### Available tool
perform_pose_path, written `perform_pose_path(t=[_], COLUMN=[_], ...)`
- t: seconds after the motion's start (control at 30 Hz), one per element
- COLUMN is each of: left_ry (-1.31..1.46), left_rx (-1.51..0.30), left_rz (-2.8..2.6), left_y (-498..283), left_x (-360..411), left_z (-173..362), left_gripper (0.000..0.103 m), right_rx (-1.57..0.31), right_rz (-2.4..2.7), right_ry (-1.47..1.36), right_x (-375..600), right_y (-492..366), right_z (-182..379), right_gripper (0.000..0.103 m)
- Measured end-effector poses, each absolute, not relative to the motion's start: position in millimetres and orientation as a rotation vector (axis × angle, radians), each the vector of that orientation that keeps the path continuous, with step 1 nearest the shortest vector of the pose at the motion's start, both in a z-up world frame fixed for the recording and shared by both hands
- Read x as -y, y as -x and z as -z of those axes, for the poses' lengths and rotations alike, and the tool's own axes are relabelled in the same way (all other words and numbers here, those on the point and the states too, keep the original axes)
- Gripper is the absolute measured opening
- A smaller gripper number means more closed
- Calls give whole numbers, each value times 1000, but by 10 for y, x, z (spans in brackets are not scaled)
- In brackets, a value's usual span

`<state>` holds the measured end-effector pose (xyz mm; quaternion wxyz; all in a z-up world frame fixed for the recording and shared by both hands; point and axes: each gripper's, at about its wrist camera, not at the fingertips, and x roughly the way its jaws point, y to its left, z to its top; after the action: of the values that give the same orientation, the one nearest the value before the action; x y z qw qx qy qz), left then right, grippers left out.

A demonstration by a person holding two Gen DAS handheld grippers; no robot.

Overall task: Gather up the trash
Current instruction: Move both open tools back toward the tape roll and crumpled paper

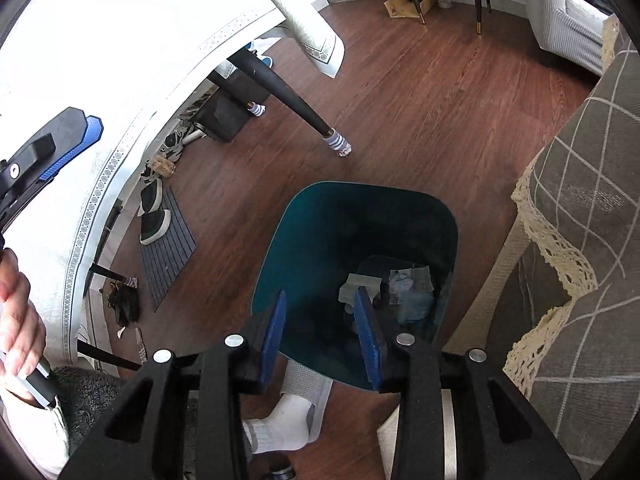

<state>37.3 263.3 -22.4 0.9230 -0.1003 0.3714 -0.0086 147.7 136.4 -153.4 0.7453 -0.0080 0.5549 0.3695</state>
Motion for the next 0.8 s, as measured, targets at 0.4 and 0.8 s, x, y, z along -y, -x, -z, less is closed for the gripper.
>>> perform_pose_path(t=[0.4,0.8], left_ry=[219,189], left_rx=[-742,-720], left_rz=[76,148], left_y=[-485,-616], left_x=[-2150,-1574], left_z=[79,-70], left_gripper=[49,50], right_rx=[-1020,-802], right_rz=[-849,-801], right_ry=[-18,-107], right_x=[-895,-134], right_y=[-1257,-1170], right_z=[846,272], right_gripper=[41,52])
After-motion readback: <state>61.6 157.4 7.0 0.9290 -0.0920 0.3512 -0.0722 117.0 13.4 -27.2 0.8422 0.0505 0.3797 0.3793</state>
